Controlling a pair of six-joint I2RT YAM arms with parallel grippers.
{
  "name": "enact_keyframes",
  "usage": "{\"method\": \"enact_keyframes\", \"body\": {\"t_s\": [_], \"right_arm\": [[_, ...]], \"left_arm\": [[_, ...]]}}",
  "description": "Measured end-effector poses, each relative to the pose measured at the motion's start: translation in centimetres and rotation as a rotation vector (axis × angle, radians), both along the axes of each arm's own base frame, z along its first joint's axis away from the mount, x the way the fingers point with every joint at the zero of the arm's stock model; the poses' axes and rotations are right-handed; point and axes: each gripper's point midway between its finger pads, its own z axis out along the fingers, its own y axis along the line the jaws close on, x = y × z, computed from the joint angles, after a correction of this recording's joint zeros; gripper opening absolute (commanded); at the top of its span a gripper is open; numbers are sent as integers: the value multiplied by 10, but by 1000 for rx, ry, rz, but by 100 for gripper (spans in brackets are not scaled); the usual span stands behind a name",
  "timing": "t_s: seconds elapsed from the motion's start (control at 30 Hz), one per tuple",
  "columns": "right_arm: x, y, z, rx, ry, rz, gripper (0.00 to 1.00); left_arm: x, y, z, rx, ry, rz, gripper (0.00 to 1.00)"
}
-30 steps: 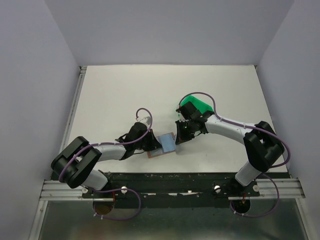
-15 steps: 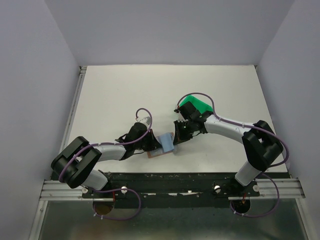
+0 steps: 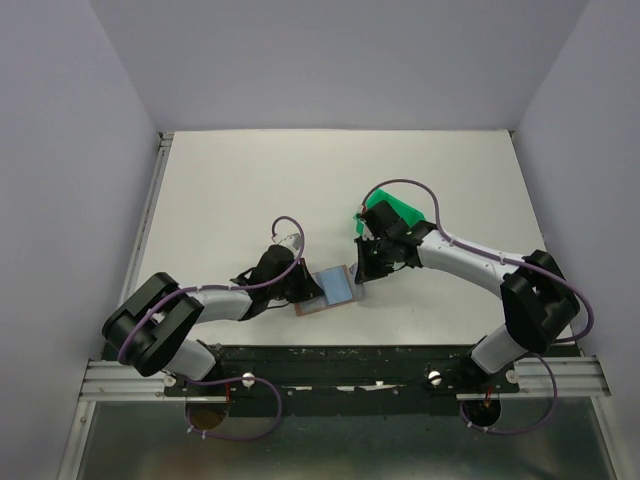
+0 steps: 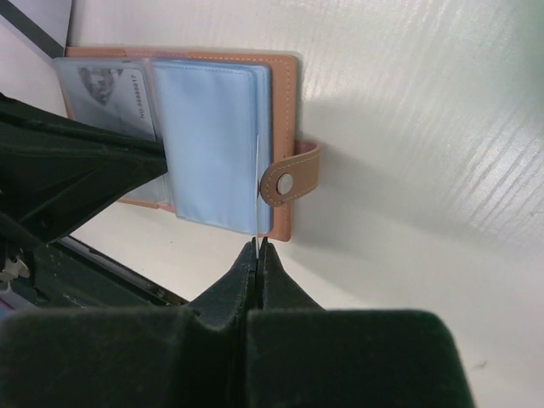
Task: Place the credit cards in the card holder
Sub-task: Insert the credit card into the card holder.
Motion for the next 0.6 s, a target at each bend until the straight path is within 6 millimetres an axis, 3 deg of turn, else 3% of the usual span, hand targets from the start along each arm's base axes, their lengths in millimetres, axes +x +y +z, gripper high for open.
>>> {"method": "enact_keyframes", "body": {"t_s": [0.27, 0.6], "right_arm": [[-5, 6, 2, 37, 24, 24, 0], [-8, 11, -13, 35, 69, 37, 0]], "left_arm": [[0, 0, 0, -1, 0, -2, 0], [0, -1, 0, -2, 1, -3, 0]]}}
